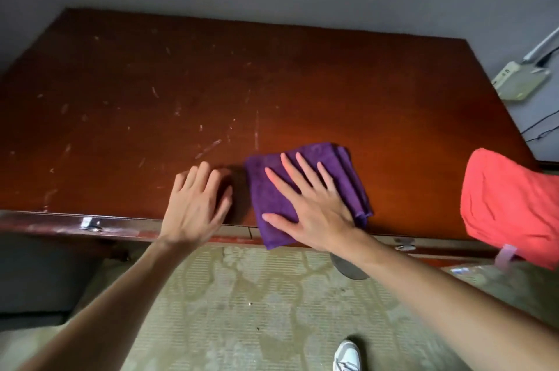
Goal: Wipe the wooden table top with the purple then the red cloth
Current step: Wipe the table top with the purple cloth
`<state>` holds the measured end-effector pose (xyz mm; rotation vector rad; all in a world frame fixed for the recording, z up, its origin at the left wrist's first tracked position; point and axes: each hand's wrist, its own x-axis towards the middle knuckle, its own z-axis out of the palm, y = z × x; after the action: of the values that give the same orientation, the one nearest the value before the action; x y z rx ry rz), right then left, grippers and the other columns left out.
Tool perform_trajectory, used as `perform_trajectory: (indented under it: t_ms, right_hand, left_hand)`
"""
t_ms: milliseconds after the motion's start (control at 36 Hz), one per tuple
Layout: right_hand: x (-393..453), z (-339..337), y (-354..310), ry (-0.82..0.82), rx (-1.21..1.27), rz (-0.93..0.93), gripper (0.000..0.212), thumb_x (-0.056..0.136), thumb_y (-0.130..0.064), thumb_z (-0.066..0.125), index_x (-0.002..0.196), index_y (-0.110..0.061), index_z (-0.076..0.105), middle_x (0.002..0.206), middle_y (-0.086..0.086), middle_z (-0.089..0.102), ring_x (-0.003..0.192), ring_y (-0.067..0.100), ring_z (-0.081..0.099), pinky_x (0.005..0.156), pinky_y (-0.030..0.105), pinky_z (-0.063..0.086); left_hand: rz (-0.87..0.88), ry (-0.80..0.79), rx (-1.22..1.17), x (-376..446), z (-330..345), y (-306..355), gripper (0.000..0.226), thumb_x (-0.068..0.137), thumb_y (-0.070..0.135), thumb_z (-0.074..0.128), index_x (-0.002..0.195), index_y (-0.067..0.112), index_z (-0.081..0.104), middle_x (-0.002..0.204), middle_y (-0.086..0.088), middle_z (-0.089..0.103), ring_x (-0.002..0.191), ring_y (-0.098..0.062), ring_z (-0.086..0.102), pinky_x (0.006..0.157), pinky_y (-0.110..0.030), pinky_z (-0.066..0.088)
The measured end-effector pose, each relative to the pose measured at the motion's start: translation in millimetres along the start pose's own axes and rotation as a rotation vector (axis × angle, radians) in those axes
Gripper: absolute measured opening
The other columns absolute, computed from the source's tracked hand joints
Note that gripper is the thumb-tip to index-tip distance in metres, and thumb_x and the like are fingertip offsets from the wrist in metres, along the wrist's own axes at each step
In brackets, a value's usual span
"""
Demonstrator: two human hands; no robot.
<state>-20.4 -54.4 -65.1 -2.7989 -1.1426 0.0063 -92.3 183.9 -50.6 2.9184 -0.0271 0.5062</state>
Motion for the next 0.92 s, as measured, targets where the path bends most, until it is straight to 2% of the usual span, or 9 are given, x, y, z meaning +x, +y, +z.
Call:
perform_trajectory:
  t_ms: [139,222,333,500,639,722,806,917]
  right_hand:
    - [41.2,-16.5,38.4,-0.152,-0.010,-0.295,0.080,0.094,-0.080,0.032,0.161,-0.046,0.007,0.173,-0.009,-0.002,0.159,0.015,-0.006,0.127,0.044,-0.002]
    - [76.5,-20.2,61.0,-0.158,-0.050,-0.375,0.078,0.094,-0.079,0.035,0.160,-0.048,0.009,0.172,-0.011,-0.001,0.159,0.013,-0.004,0.126,0.042,0.001]
    - [127.1,-16.8,80.4,-0.105,-0.052,-0.334,0.077,0.093,-0.080,0.031,0.160,-0.047,0.013,0.172,-0.009,0.005,0.159,0.015,0.003,0.127,0.044,0.008]
    - [209.1,-19.3,118.8,-0.116,-0.052,-0.309,0.076,0.093,-0.079,0.026,0.160,-0.045,0.016,0.172,-0.007,0.008,0.159,0.015,0.006,0.126,0.042,0.006]
    - [277.9,-26.9,151.5,-0.122,0.005,-0.151,0.088,0.083,-0.091,0.010,0.159,-0.048,0.016,0.172,-0.006,0.009,0.159,0.016,0.005,0.127,0.051,0.010]
    - [313.9,-28.5,166.9,-0.098,0.027,-0.058,0.093,0.078,-0.094,0.007,0.159,-0.049,0.015,0.172,-0.006,0.009,0.159,0.016,0.005,0.127,0.049,0.008]
    - [343.4,-27.2,177.8,-0.065,0.043,0.026,0.094,0.078,-0.094,0.008,0.159,-0.048,0.017,0.172,-0.006,0.009,0.159,0.017,0.006,0.127,0.048,0.007]
    - [372.2,-28.2,183.9,-0.060,0.040,0.144,0.078,0.092,-0.084,0.023,0.160,-0.046,0.017,0.172,-0.004,0.009,0.159,0.018,0.005,0.126,0.048,0.006]
  left_hand:
    - [0.027,-0.059,-0.006,5.1,-5.2,-17.2,0.038,0.097,0.038,0.042,0.122,0.013,0.056,0.109,-0.008,0.052,0.095,-0.030,0.048,0.084,-0.043,0.036]
    - [-0.009,-0.096,-0.009,8.5,-4.9,-21.2,0.044,0.098,0.040,0.039,0.128,0.013,0.058,0.117,-0.007,0.055,0.100,-0.028,0.050,0.090,-0.042,0.036]
    - [-0.114,-0.124,-0.035,9.2,-2.1,-23.2,0.045,0.100,0.039,0.036,0.130,0.013,0.058,0.120,-0.007,0.055,0.104,-0.027,0.050,0.093,-0.042,0.035]
    - [-0.085,-0.170,-0.050,8.9,0.0,-26.7,0.046,0.100,0.037,0.034,0.133,0.014,0.057,0.129,-0.004,0.053,0.102,-0.025,0.051,0.091,-0.040,0.037]
    - [-0.084,-0.223,-0.077,9.2,1.1,-29.6,0.047,0.099,0.036,0.036,0.137,0.015,0.056,0.134,-0.004,0.054,0.105,-0.026,0.054,0.093,-0.040,0.036]
    - [-0.092,-0.234,-0.093,9.9,3.2,-31.2,0.048,0.099,0.037,0.036,0.138,0.016,0.056,0.135,-0.004,0.055,0.104,-0.025,0.054,0.092,-0.042,0.037]
    - [-0.104,-0.242,-0.109,10.3,4.8,-31.8,0.048,0.100,0.037,0.034,0.139,0.018,0.056,0.136,-0.003,0.055,0.107,-0.022,0.053,0.094,-0.044,0.037]
    - [-0.117,-0.266,-0.123,10.8,5.5,-31.8,0.049,0.101,0.038,0.031,0.140,0.019,0.055,0.138,-0.001,0.054,0.107,-0.019,0.052,0.095,-0.044,0.037]
